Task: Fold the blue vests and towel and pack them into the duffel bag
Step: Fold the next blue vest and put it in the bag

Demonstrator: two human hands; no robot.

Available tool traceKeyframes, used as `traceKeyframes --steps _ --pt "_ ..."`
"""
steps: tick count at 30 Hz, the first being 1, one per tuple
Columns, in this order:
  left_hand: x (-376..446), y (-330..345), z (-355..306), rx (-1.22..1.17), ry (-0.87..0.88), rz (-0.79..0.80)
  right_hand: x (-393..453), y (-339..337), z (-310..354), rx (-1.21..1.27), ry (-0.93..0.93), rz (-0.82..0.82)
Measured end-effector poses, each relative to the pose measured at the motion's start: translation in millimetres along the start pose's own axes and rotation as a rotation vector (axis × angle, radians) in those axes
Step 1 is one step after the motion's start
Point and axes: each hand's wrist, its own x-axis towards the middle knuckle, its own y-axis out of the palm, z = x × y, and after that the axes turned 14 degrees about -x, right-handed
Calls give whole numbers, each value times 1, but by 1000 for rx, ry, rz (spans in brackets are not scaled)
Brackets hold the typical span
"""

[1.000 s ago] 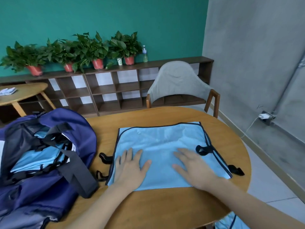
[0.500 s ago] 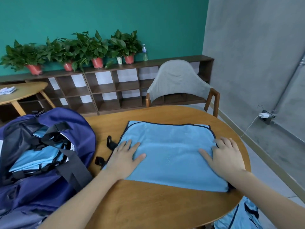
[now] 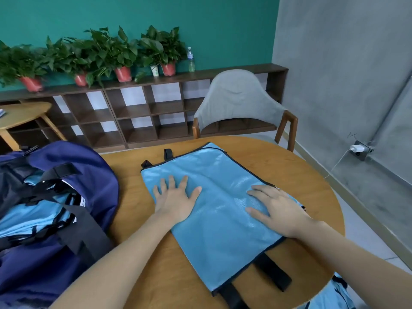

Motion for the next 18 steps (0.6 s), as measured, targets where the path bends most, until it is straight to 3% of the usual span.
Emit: traceKeyframes --steps 7,9,13,18 --pt "26 -24 2 443 243 -194 -18 -7 48 54 152 51" --pt "9 -20 1 309 355 -177 -32 -14 52 138 130 19" --pt "-54 -15 19 -292 514 -94 -74 -20 44 296 34 -86" --pt "-150 -6 51 -645 472 -154 -119 -10 37 262 31 -98"
